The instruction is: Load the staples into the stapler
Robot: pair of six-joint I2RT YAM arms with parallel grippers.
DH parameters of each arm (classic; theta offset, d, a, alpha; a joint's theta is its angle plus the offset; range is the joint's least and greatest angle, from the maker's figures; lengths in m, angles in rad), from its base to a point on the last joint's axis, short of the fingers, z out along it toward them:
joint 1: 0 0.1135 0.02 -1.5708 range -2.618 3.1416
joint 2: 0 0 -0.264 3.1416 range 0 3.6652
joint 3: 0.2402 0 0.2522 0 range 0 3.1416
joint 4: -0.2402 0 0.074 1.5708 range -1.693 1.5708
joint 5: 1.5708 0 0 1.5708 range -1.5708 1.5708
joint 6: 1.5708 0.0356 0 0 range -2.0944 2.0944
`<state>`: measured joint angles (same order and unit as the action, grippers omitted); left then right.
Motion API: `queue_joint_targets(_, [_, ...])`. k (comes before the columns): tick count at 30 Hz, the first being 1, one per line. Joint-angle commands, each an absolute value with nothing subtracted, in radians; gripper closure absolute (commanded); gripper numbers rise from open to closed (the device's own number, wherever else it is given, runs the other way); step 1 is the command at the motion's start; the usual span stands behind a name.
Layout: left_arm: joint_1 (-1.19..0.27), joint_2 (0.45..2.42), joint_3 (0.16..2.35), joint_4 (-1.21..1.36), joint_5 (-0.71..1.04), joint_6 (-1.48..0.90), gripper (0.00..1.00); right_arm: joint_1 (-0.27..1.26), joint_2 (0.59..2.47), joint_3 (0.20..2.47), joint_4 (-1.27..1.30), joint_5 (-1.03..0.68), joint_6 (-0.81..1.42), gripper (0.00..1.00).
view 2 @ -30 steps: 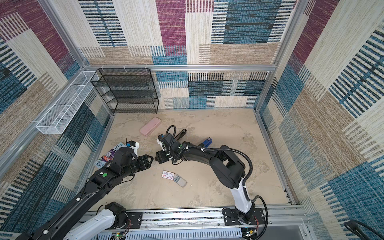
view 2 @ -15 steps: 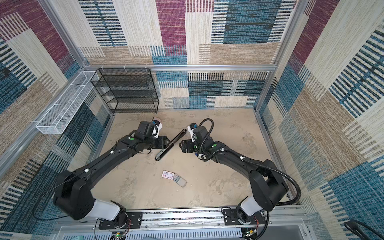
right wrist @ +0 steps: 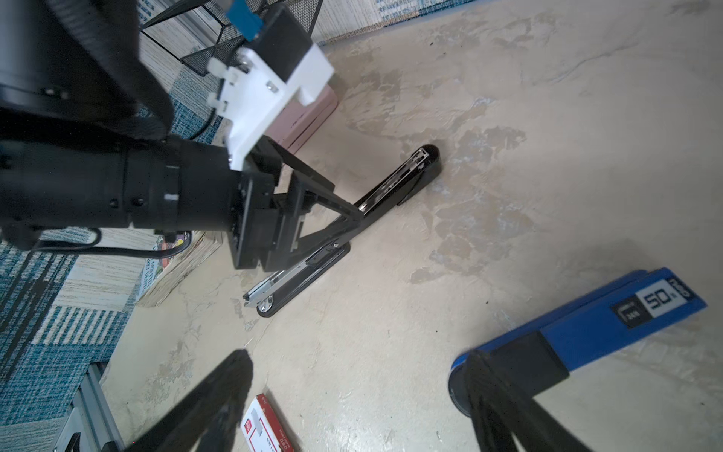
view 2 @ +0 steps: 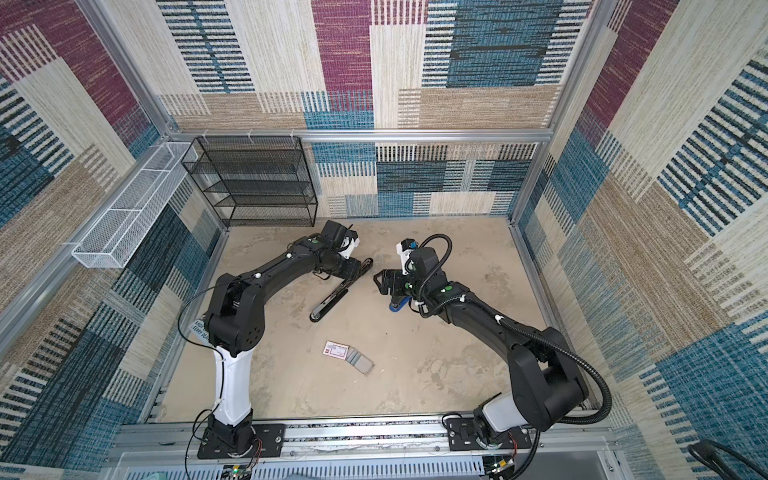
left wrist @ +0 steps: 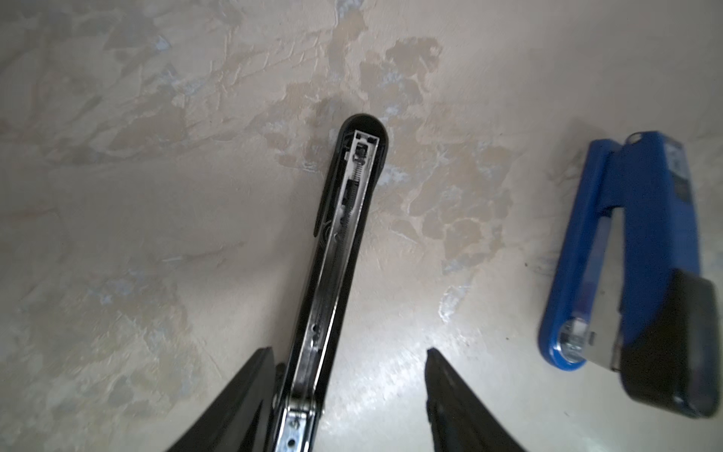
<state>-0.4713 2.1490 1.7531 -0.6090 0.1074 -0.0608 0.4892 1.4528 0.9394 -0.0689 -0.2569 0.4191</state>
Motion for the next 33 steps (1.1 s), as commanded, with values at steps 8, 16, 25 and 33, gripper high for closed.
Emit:
queue_joint_targets(8, [-0.474, 2.260, 1.813, -0.686, 0.122, 0.037, 0.51, 0.442, 1.494, 0.936, 0.035, -0.313, 0.474, 0.11])
queue_joint_targets(16, [-0.497, 2.267, 1.783, -0.684, 0.119, 0.049, 0.74, 0.379, 1.617, 0.968, 0.194, -0.428, 0.580, 0.12])
queue_joint_targets(25, [-0.500, 2.136, 1.609, -0.547, 0.098, 0.033, 0.93, 0.356, 1.840, 1.086, 0.348, -0.555, 0.772, 0.24])
queue_joint_targets(33, [-0.499, 2.010, 1.455, -0.413, 0.072, 0.034, 0.96, 0.356, 2.040, 1.215, 0.451, -0.619, 0.950, 0.30])
